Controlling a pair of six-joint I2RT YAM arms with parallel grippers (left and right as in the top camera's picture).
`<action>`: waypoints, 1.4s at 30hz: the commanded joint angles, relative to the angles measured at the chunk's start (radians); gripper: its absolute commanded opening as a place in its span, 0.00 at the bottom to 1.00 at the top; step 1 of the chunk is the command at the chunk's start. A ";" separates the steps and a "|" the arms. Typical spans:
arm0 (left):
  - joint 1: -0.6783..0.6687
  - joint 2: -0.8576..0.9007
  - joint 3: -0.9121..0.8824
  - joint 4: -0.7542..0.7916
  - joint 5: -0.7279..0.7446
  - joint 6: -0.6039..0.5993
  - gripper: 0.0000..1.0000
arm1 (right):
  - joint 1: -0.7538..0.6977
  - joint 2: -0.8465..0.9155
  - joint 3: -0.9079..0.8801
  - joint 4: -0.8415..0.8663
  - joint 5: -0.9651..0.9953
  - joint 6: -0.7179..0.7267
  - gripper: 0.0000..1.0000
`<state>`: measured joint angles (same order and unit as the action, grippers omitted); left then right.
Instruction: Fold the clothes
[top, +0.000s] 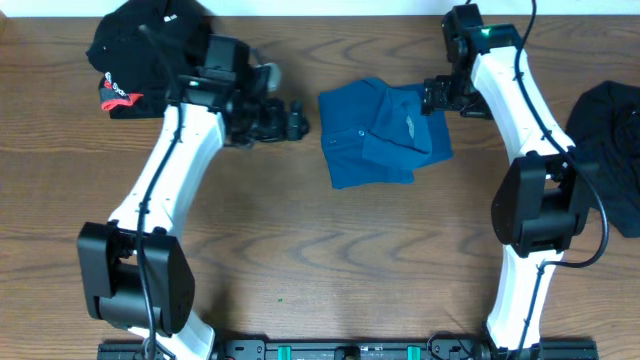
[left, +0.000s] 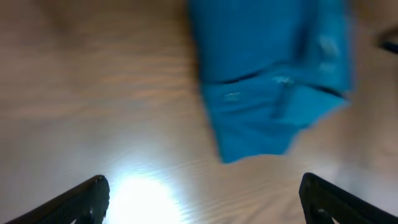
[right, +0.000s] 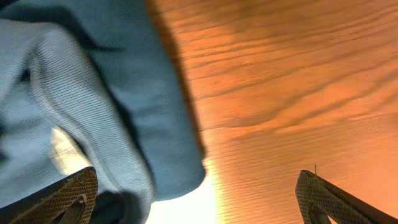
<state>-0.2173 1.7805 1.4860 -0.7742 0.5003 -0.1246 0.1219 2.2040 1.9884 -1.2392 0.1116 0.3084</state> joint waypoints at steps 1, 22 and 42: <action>-0.069 0.019 0.003 0.047 0.118 0.064 0.98 | -0.082 -0.063 0.037 -0.002 -0.234 -0.075 0.99; -0.251 0.427 0.003 0.679 0.306 -0.090 0.99 | -0.430 -0.197 0.053 -0.147 -1.081 -0.531 0.99; -0.231 0.277 0.005 0.738 0.377 -0.096 0.69 | -0.428 -0.197 0.053 -0.182 -1.061 -0.561 0.99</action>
<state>-0.4458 2.1517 1.4933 -0.0448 0.9150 -0.2234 -0.3103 2.0254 2.0258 -1.4200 -0.9348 -0.2310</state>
